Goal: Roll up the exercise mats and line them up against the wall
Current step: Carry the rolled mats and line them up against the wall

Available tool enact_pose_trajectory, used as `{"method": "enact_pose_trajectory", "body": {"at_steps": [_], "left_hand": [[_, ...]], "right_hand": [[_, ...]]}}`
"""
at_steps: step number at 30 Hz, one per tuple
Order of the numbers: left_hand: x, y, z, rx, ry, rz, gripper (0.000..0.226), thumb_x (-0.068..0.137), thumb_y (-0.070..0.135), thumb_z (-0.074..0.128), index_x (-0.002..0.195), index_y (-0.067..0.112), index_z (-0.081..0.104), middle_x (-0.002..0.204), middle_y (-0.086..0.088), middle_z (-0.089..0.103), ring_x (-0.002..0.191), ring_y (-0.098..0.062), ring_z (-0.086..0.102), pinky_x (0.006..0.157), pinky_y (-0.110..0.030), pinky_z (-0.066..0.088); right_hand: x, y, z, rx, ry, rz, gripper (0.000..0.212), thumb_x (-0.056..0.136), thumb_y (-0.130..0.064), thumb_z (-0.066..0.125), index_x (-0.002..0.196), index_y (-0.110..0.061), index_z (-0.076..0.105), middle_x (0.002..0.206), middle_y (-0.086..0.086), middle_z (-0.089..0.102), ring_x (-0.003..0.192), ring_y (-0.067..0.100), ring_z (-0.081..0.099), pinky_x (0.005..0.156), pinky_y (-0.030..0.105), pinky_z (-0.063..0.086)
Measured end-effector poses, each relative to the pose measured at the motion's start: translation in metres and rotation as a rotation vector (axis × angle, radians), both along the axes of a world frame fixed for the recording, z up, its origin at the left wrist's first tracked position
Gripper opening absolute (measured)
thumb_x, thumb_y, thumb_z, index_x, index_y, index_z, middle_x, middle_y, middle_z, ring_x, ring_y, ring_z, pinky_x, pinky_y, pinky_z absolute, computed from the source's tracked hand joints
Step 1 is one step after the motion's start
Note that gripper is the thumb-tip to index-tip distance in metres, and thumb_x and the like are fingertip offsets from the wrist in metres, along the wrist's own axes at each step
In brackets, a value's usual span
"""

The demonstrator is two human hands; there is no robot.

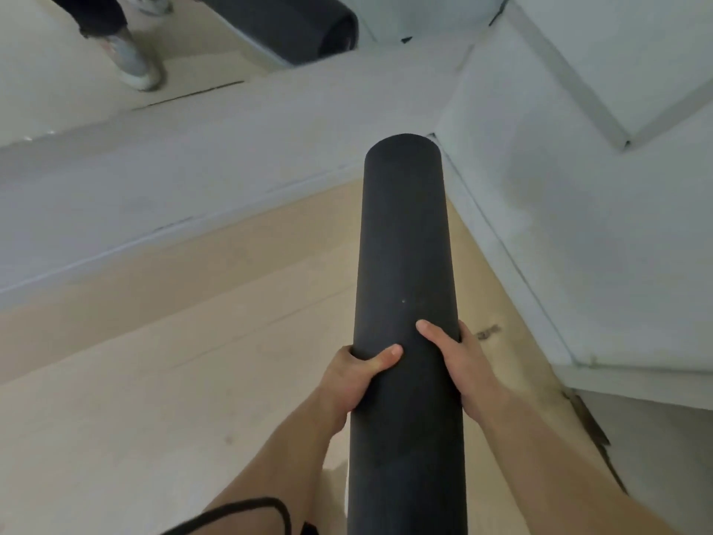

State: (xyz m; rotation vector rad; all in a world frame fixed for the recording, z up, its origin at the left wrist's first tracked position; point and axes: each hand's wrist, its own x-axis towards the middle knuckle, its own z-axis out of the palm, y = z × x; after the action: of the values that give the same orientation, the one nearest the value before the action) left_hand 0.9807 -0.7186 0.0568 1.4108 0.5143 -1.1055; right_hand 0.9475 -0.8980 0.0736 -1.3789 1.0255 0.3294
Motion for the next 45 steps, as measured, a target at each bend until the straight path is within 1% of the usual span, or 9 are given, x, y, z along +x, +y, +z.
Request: {"method": "enact_pose_trajectory", "body": {"at_steps": [6,14,19,22,27,33,36,40,45], "left_hand": [[0.057,-0.084,-0.098,0.026,-0.006,-0.02,0.038,0.079,0.045,0.085,0.102,0.022,0.064,0.098,0.008,0.076,0.083,-0.003,0.072,0.06,-0.013,0.053],[0.11,-0.207,-0.223,0.08,-0.069,0.074,0.084,0.067,0.066,0.087,0.128,0.015,0.06,0.117,0.003,0.072,0.106,-0.015,0.07,0.091,-0.033,0.058],[0.129,-0.279,-0.257,0.181,-0.146,0.091,0.098,0.056,0.078,0.081,0.129,0.017,0.058,0.123,0.003,0.069,0.113,-0.02,0.066,0.1,-0.04,0.055],[0.129,-0.295,-0.262,0.209,-0.145,0.093,0.087,0.067,0.074,0.081,0.128,0.017,0.056,0.124,0.0,0.067,0.113,-0.023,0.064,0.101,-0.042,0.054],[0.129,-0.292,-0.255,0.236,-0.136,0.04,0.104,0.055,0.087,0.073,0.129,0.015,0.055,0.121,0.001,0.067,0.109,-0.023,0.065,0.098,-0.043,0.056],[0.138,-0.306,-0.25,0.093,-0.072,0.01,0.067,0.077,0.062,0.082,0.12,0.014,0.064,0.111,0.0,0.071,0.11,-0.026,0.067,0.097,-0.042,0.057],[0.149,-0.308,-0.237,0.145,-0.135,-0.19,0.072,0.088,0.061,0.072,0.134,0.007,0.06,0.129,-0.009,0.067,0.117,-0.031,0.063,0.101,-0.041,0.053],[0.133,-0.233,-0.2,0.363,-0.269,-0.365,0.082,0.094,0.063,0.06,0.153,0.01,0.039,0.15,-0.011,0.054,0.136,-0.034,0.052,0.108,-0.039,0.043],[0.105,-0.064,-0.125,0.583,-0.202,-0.523,0.07,0.098,0.054,0.058,0.154,0.015,0.042,0.151,-0.007,0.054,0.139,-0.029,0.049,0.109,-0.037,0.041]], "right_hand": [[0.056,-0.078,-0.1,-0.038,0.024,-0.043,0.054,0.072,-0.047,0.088,0.119,-0.031,0.066,0.112,-0.005,0.076,0.101,0.019,0.074,0.095,0.046,0.059],[0.141,-0.19,-0.209,-0.175,0.006,0.089,0.036,0.078,-0.043,0.083,0.109,-0.032,0.067,0.111,-0.006,0.076,0.096,0.014,0.074,0.09,0.04,0.06],[0.167,-0.231,-0.234,-0.589,0.046,0.349,0.094,0.071,-0.068,0.06,0.155,-0.034,0.037,0.15,-0.003,0.053,0.135,0.024,0.052,0.113,0.051,0.042],[0.166,-0.23,-0.227,-0.738,0.061,0.484,0.083,0.095,-0.052,0.056,0.164,-0.024,0.018,0.165,0.006,0.031,0.15,0.03,0.032,0.122,0.047,0.029],[0.163,-0.23,-0.225,-0.771,0.064,0.528,0.08,0.1,-0.047,0.054,0.165,-0.023,0.014,0.168,0.005,0.026,0.152,0.029,0.029,0.122,0.047,0.026],[0.175,-0.246,-0.211,-0.763,0.121,0.605,0.088,0.092,-0.057,0.054,0.164,-0.029,0.014,0.168,0.003,0.027,0.152,0.028,0.029,0.124,0.05,0.026],[0.181,-0.258,-0.205,-0.781,0.185,0.647,0.09,0.082,-0.062,0.053,0.161,-0.031,0.022,0.161,0.004,0.038,0.145,0.032,0.041,0.118,0.054,0.036],[0.161,-0.203,-0.151,-0.948,0.272,0.75,0.071,0.102,-0.038,0.054,0.162,-0.019,0.022,0.162,0.015,0.032,0.143,0.042,0.037,0.115,0.051,0.035],[0.121,-0.085,-0.086,-0.823,0.285,0.926,0.069,0.1,-0.038,0.055,0.16,-0.021,0.027,0.157,0.014,0.036,0.136,0.042,0.042,0.106,0.049,0.041]]}}
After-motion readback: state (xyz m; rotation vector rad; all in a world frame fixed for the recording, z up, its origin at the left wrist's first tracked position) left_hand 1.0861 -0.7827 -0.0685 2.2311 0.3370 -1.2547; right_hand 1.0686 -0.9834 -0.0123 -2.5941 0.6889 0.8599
